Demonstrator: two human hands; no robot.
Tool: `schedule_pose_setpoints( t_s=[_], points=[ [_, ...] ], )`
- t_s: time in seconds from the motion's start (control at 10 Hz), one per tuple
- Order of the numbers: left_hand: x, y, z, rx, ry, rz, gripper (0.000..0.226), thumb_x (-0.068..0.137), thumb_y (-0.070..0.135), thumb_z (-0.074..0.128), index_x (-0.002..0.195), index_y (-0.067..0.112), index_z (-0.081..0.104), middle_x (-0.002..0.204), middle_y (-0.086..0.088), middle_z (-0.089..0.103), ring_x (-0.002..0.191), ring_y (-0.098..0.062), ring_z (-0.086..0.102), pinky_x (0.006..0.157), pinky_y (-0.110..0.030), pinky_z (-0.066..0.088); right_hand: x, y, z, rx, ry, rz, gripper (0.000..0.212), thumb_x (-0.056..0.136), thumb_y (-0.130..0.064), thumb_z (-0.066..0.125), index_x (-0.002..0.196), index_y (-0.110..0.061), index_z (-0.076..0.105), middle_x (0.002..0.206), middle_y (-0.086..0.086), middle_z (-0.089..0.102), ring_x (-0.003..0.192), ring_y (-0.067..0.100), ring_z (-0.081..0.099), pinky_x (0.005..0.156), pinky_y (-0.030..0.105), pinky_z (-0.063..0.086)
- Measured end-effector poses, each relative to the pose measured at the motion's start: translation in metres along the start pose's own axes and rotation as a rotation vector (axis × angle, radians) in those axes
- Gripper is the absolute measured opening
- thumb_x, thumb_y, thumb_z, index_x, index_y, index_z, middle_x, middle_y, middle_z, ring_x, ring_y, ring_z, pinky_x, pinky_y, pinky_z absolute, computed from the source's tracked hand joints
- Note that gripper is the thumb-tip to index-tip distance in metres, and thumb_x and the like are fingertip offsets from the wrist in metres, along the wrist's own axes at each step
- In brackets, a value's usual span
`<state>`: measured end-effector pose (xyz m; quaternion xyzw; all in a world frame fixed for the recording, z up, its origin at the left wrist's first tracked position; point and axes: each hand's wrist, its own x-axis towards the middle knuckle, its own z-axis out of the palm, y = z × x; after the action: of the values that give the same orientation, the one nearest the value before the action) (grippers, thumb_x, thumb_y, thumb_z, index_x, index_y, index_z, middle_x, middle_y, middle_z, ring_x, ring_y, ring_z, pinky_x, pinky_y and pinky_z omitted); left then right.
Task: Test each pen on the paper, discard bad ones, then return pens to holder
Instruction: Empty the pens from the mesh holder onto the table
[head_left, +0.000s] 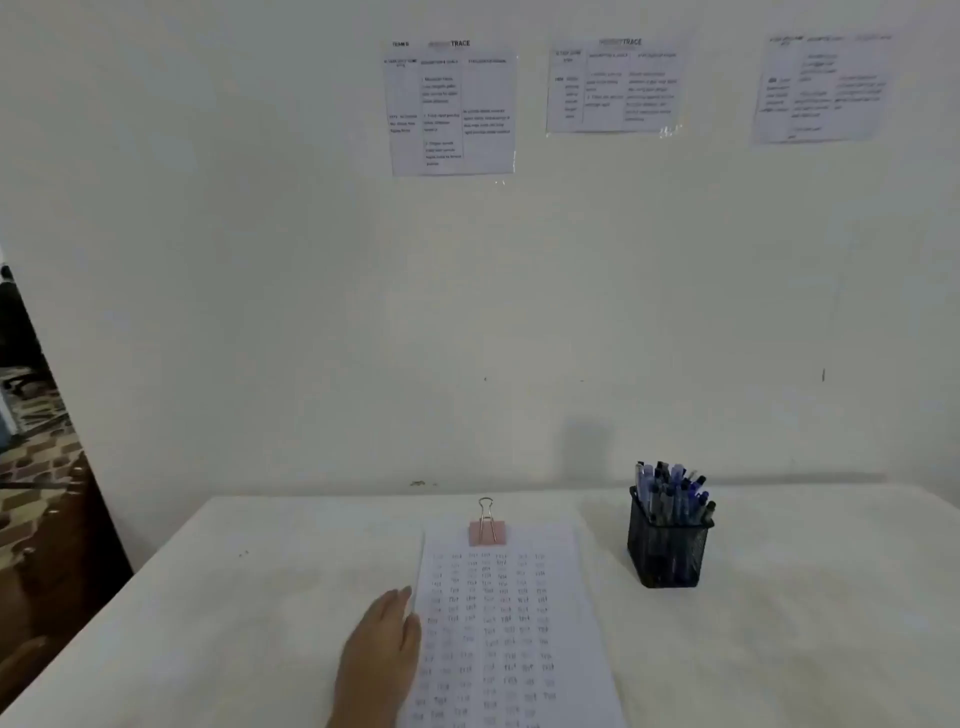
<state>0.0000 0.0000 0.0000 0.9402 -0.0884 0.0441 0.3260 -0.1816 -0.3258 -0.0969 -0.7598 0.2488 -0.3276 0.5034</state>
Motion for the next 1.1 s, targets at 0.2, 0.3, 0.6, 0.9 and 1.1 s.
schedule_pose_setpoints(
  t_s=[0.2,0.3,0.6,0.9,1.1],
  points=[
    [0.005,-0.005,0.019,0.331,-0.083,0.016,0.103,0.05,0.051,-0.025,0.147,0.025,-0.001,0.156,0.008,-0.001,0.143,-0.012,-0.001,0.116,-0.036,0.0,0.052,-0.121,0.044,0.035,0.07,0.087,0.033,0.077,-0.007,0.073,0.107,-0.011,0.059,0.104,0.014,0.057,0.084,0.028,0.051,0.077,0.024,0.044],
    [0.002,-0.004,0.019,0.367,-0.108,0.028,0.101,0.053,0.051,-0.025,0.147,0.025,-0.002,0.156,0.008,-0.001,0.143,-0.012,-0.002,0.115,-0.037,-0.001,0.081,-0.12,0.06,-0.08,0.134,0.152,0.088,0.065,-0.011,0.083,0.136,0.002,0.034,0.133,0.026,0.037,0.126,0.034,0.031,0.103,0.046,0.03],
    [0.001,-0.003,0.016,0.379,-0.153,0.013,0.072,0.082,0.053,-0.008,0.147,0.024,-0.001,0.156,0.007,-0.001,0.143,-0.012,-0.003,0.116,-0.036,-0.003,0.118,-0.12,0.082,0.009,0.127,0.162,0.099,0.063,-0.013,0.085,0.14,-0.003,0.023,0.134,0.02,0.041,0.123,0.037,0.043,0.096,0.045,0.043],
    [0.002,-0.007,0.021,0.337,-0.113,0.028,0.099,0.055,0.054,-0.021,0.147,0.026,0.004,0.155,0.009,0.003,0.143,-0.012,0.0,0.115,-0.035,-0.002,0.175,-0.148,0.036,-0.497,-0.308,-0.008,0.087,0.052,-0.023,0.08,0.129,-0.008,0.042,0.119,0.016,0.056,0.108,0.032,0.053,0.082,0.034,0.046],
    [0.002,-0.005,0.02,0.343,-0.112,0.014,0.099,0.054,0.053,-0.022,0.147,0.028,0.004,0.155,0.01,0.002,0.143,-0.011,0.0,0.116,-0.035,-0.001,0.191,-0.157,0.021,-1.097,-0.572,-0.152,0.097,0.042,-0.034,0.06,0.135,-0.023,0.037,0.12,0.003,0.052,0.109,0.024,0.05,0.081,0.025,0.037]
  ],
)
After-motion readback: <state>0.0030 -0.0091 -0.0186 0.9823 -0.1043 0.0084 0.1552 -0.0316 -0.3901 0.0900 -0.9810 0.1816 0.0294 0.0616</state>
